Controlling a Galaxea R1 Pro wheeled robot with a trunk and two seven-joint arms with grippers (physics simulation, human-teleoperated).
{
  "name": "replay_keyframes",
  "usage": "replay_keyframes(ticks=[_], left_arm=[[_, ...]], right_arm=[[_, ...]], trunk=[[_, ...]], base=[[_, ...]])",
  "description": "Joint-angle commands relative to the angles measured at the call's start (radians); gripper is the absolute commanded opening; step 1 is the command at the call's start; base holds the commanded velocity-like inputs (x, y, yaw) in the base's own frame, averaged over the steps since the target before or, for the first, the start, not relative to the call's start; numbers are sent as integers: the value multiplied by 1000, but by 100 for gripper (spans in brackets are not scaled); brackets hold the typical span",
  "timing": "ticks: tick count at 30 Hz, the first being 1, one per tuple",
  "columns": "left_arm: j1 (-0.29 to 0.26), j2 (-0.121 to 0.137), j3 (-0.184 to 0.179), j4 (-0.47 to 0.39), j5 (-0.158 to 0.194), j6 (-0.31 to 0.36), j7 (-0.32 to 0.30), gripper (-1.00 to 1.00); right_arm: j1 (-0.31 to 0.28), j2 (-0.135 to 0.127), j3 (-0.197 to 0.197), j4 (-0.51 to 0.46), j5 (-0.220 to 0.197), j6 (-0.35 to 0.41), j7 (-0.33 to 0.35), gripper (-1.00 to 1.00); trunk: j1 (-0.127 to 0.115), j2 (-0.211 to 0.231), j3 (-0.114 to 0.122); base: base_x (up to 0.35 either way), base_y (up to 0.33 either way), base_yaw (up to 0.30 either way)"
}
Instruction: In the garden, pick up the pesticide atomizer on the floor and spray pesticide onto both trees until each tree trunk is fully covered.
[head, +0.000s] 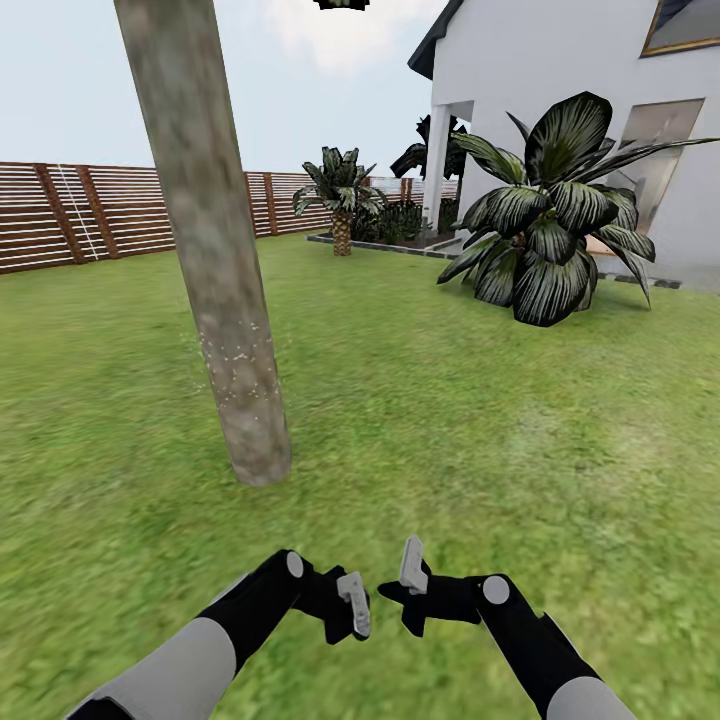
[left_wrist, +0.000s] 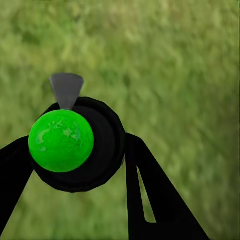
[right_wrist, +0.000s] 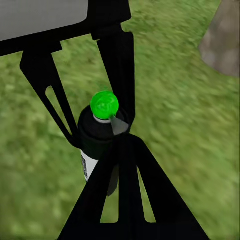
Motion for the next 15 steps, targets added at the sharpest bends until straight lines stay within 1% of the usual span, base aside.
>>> replay_keyframes(ticks=[1,9,15], left_arm=[[0,-3,0,-2,-1,9,-5,-100],[1,-9,0,-3,1,9,-4,-100],[0,-20,0,-4,2,9,1,-100]], right_arm=[[0,-1,1,-2,8,-6,-1,-100],[0,-1,1,-2,8,-6,-1,-100],[0,0,1,-2,8,-6,-1,-100]], trunk=[[0,0,-1],[0,0,-1],[0,0,-1]], base=[[0,0,0],[0,0,0],[0,0,0]])
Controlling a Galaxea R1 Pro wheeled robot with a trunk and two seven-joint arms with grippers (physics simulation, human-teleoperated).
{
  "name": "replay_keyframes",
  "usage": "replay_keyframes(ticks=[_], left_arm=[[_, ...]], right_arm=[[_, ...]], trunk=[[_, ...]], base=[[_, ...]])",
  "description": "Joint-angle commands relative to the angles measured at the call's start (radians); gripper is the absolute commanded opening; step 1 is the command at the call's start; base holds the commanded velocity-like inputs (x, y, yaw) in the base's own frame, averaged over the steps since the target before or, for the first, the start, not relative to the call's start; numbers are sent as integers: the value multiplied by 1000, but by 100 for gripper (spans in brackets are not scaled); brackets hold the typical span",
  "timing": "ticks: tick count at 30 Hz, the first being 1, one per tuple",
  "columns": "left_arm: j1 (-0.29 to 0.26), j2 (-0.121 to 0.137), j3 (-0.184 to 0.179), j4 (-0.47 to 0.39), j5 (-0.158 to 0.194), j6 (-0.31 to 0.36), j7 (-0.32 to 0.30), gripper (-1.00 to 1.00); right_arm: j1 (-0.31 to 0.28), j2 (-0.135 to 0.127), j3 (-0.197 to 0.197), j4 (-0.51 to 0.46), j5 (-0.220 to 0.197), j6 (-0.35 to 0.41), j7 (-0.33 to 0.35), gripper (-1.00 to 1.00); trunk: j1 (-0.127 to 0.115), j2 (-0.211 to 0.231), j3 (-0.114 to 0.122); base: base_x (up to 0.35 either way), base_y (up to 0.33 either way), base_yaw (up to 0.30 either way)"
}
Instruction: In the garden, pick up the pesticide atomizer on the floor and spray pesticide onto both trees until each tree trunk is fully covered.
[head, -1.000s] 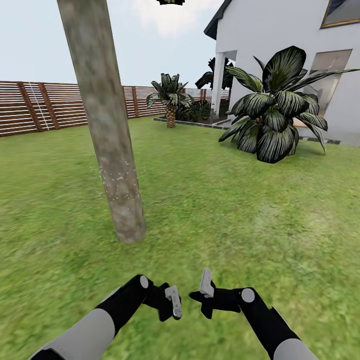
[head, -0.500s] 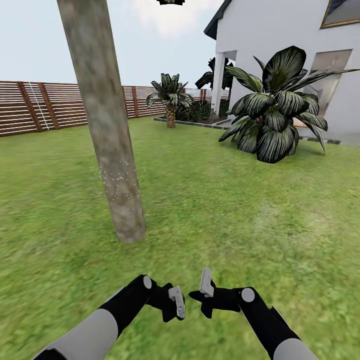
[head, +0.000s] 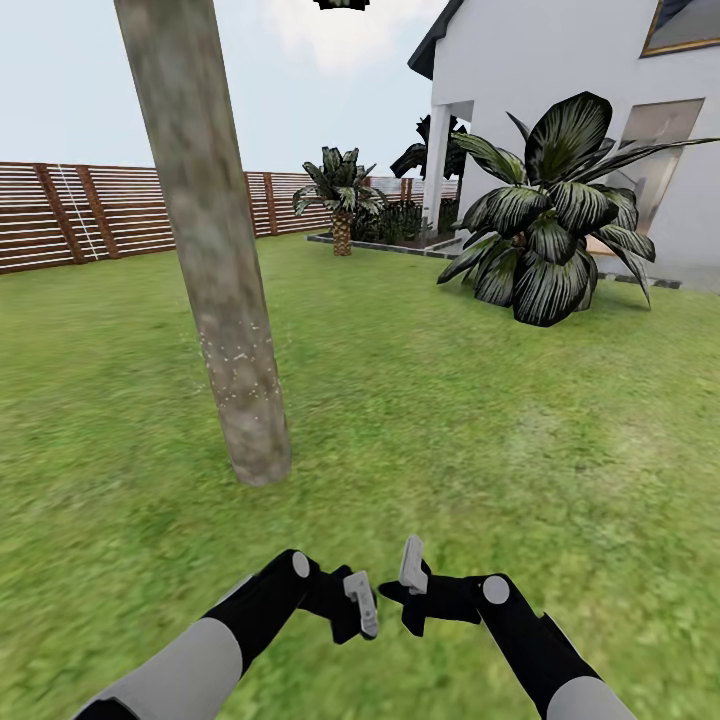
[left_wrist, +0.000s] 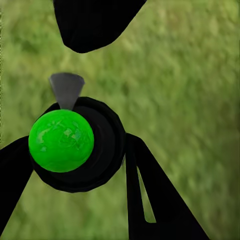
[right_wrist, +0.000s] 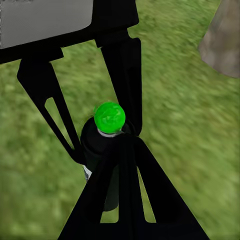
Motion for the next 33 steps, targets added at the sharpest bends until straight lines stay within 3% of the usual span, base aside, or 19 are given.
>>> replay_keyframes(ticks=[1,26,30,33], left_arm=[[0,-1,0,-2,0,9,0,-100],[0,-9,1,3,1,-30,5,-100],[0,9,10,17,-4,-33,5,-100],[1,66,10,19,-4,-33,5,-100]], right_arm=[[0,-1,1,-1,8,-6,-1,-100],[0,-1,1,-1,8,-6,-1,-100],[0,-1,1,0,8,-6,-1,-100],[0,-2,1,0,8,-6,-1,-100]], trunk=[[0,0,-1],[0,0,-1],[0,0,-1],[0,0,-1]], base=[[0,0,0],[0,0,0],[0,0,0],[0,0,0]])
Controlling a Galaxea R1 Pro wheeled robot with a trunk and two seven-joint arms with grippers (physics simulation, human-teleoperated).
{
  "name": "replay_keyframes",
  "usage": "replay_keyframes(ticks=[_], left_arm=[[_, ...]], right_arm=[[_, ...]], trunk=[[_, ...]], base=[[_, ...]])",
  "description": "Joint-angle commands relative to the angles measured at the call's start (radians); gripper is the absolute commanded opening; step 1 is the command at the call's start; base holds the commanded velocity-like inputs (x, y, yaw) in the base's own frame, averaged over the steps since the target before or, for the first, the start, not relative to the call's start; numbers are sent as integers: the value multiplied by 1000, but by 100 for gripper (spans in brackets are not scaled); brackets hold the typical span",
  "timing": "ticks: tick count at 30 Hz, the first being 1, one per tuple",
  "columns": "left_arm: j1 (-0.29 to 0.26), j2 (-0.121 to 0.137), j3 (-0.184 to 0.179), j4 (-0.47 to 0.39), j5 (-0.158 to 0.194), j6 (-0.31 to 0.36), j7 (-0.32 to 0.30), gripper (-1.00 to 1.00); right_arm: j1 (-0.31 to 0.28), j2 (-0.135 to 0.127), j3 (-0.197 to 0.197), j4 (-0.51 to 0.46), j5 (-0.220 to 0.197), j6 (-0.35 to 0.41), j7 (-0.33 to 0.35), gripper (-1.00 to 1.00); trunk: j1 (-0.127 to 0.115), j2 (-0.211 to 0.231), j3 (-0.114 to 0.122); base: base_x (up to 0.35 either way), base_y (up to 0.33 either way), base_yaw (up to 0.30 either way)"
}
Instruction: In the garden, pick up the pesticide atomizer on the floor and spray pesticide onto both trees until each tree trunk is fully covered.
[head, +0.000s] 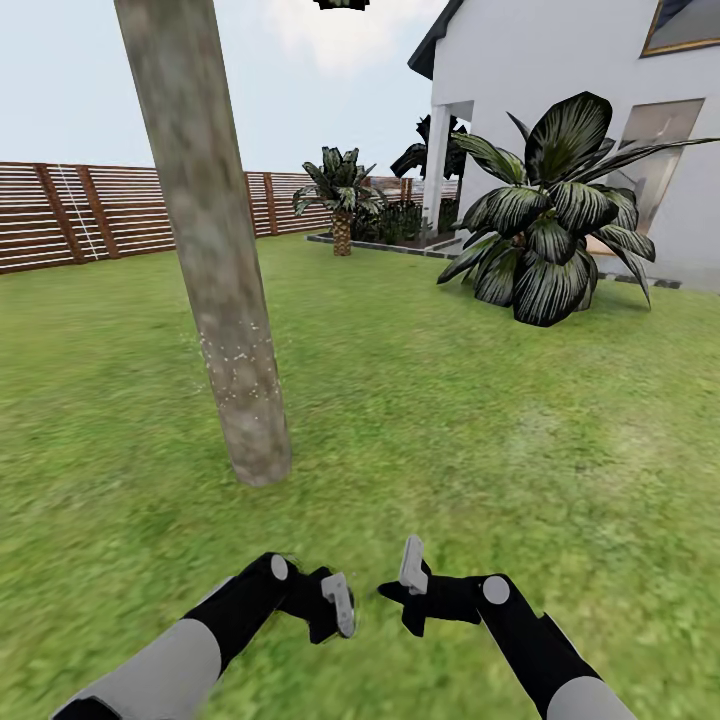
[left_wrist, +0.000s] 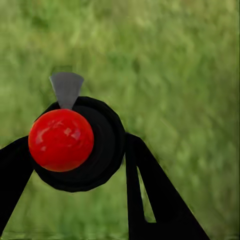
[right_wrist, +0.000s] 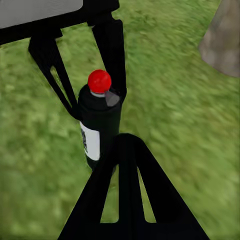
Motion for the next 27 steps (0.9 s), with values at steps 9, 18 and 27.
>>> replay_keyframes(ticks=[9,18,27], left_arm=[[5,192,-4,0,4,5,-4,-100],[5,271,75,167,104,-46,214,-100],[128,257,121,378,660,-355,618,-100]], right_arm=[[0,-1,1,3,8,-7,-1,100],[2,-14,-7,178,3,-14,-193,100],[8,-17,-11,664,-145,-324,-840,100]], trunk=[[0,0,-1],[0,0,-1],[0,0,-1]], base=[[0,0,0],[0,0,0],[0,0,0]])
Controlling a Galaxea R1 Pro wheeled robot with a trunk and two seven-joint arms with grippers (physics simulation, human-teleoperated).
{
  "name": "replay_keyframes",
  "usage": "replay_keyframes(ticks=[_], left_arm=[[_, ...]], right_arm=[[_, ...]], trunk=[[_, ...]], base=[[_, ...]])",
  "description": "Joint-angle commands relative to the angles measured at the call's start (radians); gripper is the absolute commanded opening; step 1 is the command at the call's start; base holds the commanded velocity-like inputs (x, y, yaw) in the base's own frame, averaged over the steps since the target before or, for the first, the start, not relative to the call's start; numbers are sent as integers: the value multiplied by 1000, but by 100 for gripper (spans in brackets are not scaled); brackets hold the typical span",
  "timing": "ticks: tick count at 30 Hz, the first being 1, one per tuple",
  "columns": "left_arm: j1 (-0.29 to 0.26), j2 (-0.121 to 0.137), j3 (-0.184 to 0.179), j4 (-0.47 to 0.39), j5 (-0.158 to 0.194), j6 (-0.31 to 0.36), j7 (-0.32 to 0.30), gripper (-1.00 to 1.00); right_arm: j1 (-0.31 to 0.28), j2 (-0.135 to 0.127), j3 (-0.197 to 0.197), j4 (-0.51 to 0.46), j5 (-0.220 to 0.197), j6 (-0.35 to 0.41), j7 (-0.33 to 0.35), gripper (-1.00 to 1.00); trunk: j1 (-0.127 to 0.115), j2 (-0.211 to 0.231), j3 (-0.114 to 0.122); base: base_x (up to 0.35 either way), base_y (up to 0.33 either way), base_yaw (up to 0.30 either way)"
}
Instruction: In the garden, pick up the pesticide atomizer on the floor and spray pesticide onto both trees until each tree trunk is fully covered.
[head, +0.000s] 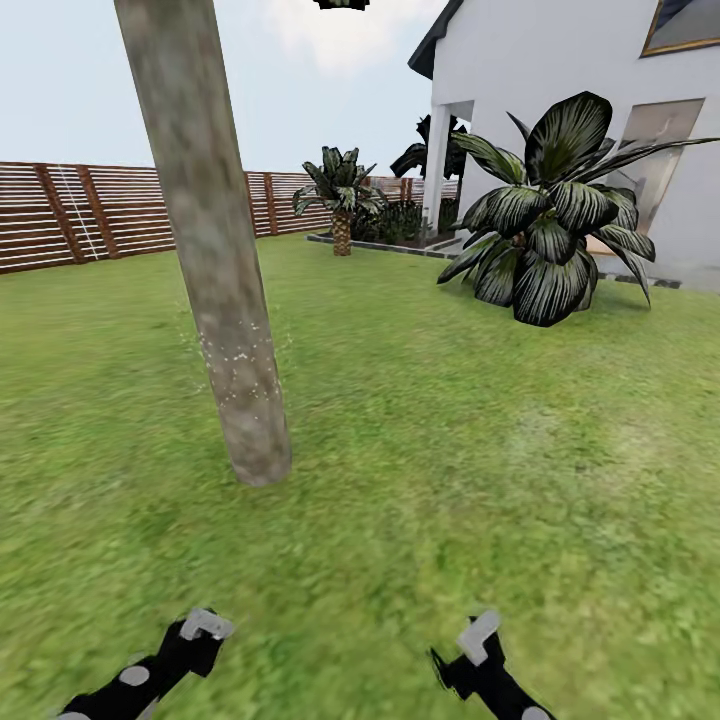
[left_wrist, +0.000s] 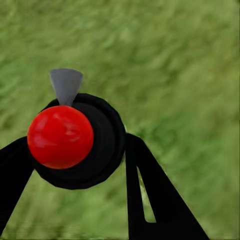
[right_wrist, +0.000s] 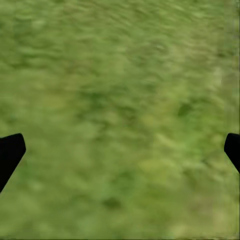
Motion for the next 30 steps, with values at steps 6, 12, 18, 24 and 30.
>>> replay_keyframes(ticks=[6,12,18,24,30], left_arm=[[108,8,-1,8,180,-101,147,-100],[160,3,0,8,212,-140,179,-100],[164,-13,2,10,289,-143,181,-100],[165,-14,2,8,298,-143,183,-100],[165,-9,2,8,301,-143,188,-100]], right_arm=[[40,-3,11,64,-244,-109,-262,100],[58,-2,12,67,-261,-112,-293,100],[58,4,11,67,-316,-112,-295,100],[58,4,10,67,-328,-113,-296,100],[58,5,11,67,-328,-113,-329,100]], trunk=[[0,0,-1],[0,0,-1],[0,0,-1],[0,0,-1],[0,0,-1]], base=[[0,0,0],[0,0,0],[-198,0,0],[-306,-135,117],[-260,-226,271]])
